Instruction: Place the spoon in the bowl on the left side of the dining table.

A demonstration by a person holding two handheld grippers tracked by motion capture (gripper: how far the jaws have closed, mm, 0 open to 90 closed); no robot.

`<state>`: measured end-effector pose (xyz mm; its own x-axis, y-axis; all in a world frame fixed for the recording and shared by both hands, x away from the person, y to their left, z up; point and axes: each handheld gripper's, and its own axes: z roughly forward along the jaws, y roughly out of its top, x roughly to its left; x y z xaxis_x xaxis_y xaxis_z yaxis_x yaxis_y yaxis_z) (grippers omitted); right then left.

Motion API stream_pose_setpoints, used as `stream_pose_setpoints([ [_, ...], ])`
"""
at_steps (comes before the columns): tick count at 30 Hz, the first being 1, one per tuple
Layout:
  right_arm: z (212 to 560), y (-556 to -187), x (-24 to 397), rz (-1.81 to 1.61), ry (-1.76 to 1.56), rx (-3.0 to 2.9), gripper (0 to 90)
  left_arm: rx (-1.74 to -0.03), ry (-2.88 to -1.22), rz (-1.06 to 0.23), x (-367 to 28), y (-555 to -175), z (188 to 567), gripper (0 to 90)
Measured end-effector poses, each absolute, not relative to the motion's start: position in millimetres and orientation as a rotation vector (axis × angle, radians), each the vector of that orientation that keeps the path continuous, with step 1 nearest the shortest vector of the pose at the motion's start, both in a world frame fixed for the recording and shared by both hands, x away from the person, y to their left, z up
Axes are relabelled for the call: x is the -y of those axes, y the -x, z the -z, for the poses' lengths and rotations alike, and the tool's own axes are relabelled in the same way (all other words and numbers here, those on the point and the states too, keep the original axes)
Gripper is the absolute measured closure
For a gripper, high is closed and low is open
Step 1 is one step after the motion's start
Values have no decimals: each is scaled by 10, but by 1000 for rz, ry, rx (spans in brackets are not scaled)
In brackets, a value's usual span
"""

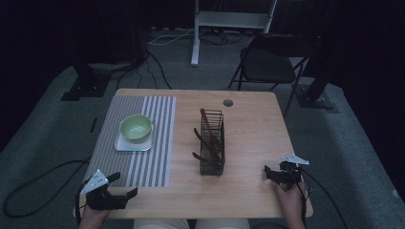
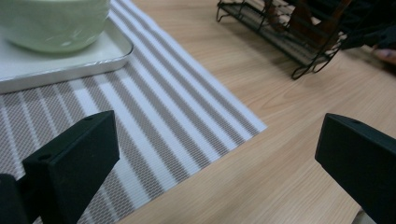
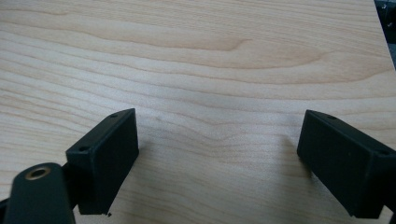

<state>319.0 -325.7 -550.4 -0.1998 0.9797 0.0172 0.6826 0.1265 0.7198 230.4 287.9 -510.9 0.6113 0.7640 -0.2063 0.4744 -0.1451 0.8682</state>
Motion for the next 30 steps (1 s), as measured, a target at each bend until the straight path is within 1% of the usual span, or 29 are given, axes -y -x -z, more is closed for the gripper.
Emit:
stream_pose_setpoints([
  [10, 5504, -3190, 3257, -842, -1599, -1944, 119, -956, -1799, -362, -2732, -2325, 4977, 0],
  [15, 5504, -3190, 3257, -842, -1599, -1944, 120, -922, -1776, -344, -2638, -2374, 4906, 0],
  [30, 5504, -3190, 3257, -842, -1599, -1943, 119, -846, -1819, -312, -2347, -2540, 4770, 0],
])
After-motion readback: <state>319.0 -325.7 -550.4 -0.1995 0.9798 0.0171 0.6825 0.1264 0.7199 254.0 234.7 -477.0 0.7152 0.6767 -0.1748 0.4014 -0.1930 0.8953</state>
